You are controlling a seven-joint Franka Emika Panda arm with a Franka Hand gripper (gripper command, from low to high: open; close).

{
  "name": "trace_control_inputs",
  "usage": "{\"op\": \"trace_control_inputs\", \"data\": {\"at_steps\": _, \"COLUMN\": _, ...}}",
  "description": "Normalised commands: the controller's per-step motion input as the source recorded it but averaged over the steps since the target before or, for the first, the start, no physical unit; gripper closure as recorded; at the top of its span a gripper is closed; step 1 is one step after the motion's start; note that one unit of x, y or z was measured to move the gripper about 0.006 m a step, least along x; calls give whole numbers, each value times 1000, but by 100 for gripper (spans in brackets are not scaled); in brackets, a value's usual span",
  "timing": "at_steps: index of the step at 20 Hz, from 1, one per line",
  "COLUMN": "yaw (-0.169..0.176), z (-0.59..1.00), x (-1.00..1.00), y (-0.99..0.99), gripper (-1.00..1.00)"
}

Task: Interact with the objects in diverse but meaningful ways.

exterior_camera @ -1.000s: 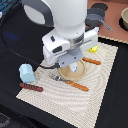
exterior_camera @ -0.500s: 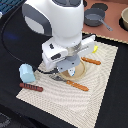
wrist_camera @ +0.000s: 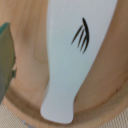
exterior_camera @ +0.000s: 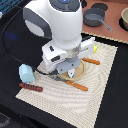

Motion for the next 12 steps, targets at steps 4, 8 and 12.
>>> {"op": "trace_control_inputs", "data": {"at_steps": 4, "yaw": 86, "z": 1000, "x": -11, "y": -47, "gripper": -100}}
{"op": "trace_control_inputs", "data": {"at_steps": 8, "yaw": 120, "z": 858, "x": 0, "y": -6, "gripper": -100}}
{"op": "trace_control_inputs", "data": {"at_steps": 12, "yaw": 192, "z": 331, "x": -245, "y": -31, "gripper": -100}}
